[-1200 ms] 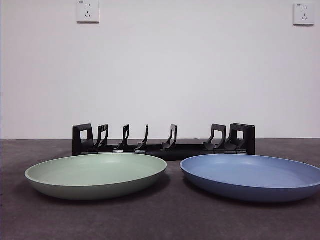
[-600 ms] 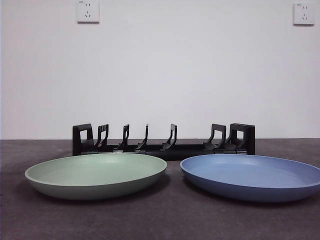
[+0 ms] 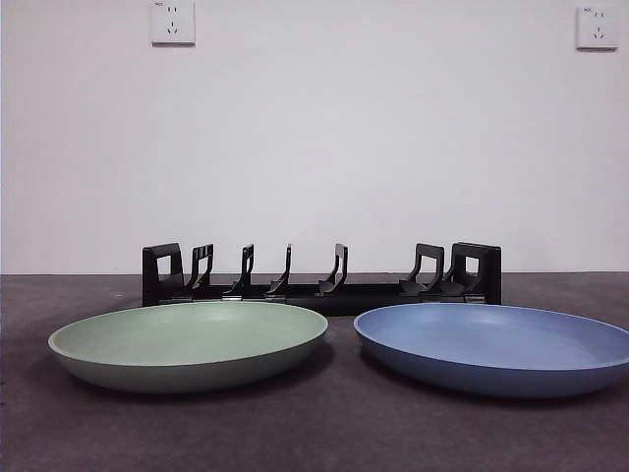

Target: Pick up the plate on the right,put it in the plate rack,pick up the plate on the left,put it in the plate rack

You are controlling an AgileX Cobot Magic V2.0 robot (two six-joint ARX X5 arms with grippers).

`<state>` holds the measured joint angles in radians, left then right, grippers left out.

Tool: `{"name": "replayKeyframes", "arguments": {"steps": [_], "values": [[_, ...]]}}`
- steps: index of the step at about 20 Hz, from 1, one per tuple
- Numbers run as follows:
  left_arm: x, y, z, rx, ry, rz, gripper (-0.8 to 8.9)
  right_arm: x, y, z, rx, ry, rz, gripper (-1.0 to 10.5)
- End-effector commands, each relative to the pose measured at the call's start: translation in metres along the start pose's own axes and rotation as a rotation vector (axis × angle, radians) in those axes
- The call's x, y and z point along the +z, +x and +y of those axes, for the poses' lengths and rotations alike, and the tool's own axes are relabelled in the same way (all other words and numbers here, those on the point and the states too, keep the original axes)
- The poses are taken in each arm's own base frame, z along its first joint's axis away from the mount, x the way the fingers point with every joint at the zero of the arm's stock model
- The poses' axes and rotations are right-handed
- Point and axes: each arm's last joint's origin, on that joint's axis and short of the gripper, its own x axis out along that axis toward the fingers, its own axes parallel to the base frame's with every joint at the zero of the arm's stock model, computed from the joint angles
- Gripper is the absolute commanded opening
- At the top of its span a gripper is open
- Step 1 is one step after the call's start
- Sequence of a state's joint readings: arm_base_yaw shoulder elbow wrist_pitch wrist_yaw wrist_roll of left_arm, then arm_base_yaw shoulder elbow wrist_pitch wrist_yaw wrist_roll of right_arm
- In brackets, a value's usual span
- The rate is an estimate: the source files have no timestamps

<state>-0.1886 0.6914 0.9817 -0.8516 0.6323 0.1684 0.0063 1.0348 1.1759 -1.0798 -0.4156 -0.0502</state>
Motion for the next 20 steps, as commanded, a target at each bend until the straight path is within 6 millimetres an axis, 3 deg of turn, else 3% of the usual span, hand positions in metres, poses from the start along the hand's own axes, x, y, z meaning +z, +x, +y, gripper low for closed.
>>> {"name": "replayKeyframes", "arguments": {"steps": [1, 3, 5, 9, 13, 20], "values": [[0.003, 0.008, -0.002, -0.051, 0.098, 0.006, 6.29, 0.014, 0.03, -0.014, -0.001, 0.053, 0.071, 6.3], [0.005, 0.017, -0.005, -0.108, 0.154, 0.028, 6.29, 0.022, 0.062, -0.028, 0.004, 0.087, 0.154, 6.2], [0.005, 0.027, -0.008, -0.166, 0.216, 0.059, 6.29, 0.026, 0.097, -0.04, -0.02, 0.107, 0.247, 5.3], [0.007, 0.046, -0.015, -0.23, 0.293, 0.103, 6.29, 0.024, 0.151, -0.055, -0.029, 0.128, 0.388, 5.3], [0.007, 0.058, -0.018, -0.234, 0.34, 0.138, 6.29, 0.02, 0.18, -0.059, -0.028, 0.126, 0.448, 5.3], [0.006, 0.07, -0.023, -0.243, 0.364, 0.181, 6.29, 0.014, 0.203, -0.065, -0.084, 0.115, 0.512, 5.3]]}}
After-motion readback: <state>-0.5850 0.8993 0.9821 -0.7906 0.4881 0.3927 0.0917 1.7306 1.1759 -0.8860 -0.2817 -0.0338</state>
